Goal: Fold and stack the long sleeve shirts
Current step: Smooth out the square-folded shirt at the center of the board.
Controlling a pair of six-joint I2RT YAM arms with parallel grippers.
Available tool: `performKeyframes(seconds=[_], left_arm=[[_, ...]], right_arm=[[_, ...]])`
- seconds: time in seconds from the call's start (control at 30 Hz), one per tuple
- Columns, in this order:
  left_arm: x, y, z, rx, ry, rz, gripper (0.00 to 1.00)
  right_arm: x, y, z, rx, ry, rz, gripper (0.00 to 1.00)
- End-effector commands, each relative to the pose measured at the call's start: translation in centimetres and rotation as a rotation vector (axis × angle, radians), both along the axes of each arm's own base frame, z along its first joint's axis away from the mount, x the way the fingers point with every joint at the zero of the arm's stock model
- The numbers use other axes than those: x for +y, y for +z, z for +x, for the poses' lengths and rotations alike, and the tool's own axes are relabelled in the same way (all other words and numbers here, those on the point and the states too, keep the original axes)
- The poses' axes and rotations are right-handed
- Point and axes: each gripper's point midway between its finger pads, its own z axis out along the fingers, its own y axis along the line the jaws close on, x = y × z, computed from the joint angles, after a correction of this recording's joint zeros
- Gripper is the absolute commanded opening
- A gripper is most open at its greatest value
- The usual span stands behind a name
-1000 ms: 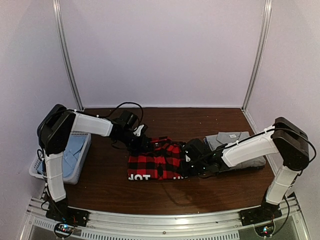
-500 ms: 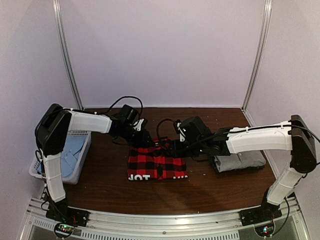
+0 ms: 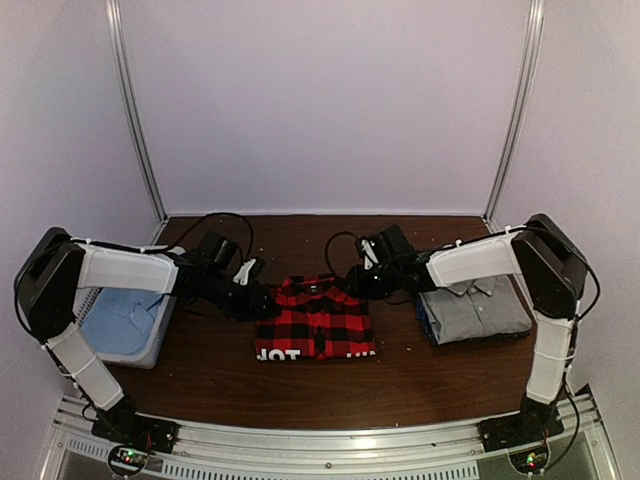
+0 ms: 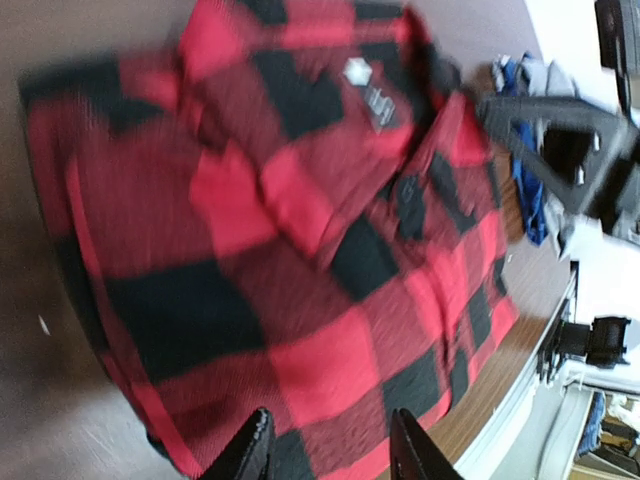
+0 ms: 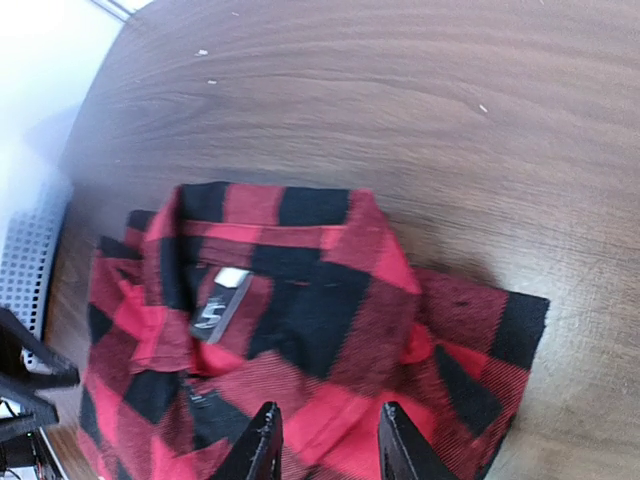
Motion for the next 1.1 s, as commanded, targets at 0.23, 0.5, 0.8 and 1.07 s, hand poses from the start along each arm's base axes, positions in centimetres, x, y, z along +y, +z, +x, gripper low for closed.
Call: performKeyframes(seconds=[0.23,0.5,0.8,1.07], left_arm=[[0.5,-2.3,-4.7,0.127,-0.035,-0.112,0.41],[3.4,-6.0,-7.9,0.222,0.003,-0.011,0.40],[2.8,0.9,-4.6,0.013,0.014,0.017,0.40],[-3.4,3.9,-2.3,-0.073,-0.069,-0.028,0.40]], right_arm=[[-3.0,-4.8,0.4,0.091,-0.049,0.031,0.33],[-3.4,-4.2,1.0,0.070,-0.058,0.005,0.33],[-4.4,0.1,1.4,-0.009,-0.074,-0.029,0.37],[-7.5,5.1,0.9,-0.107,-0.152,-0.076,0.66]])
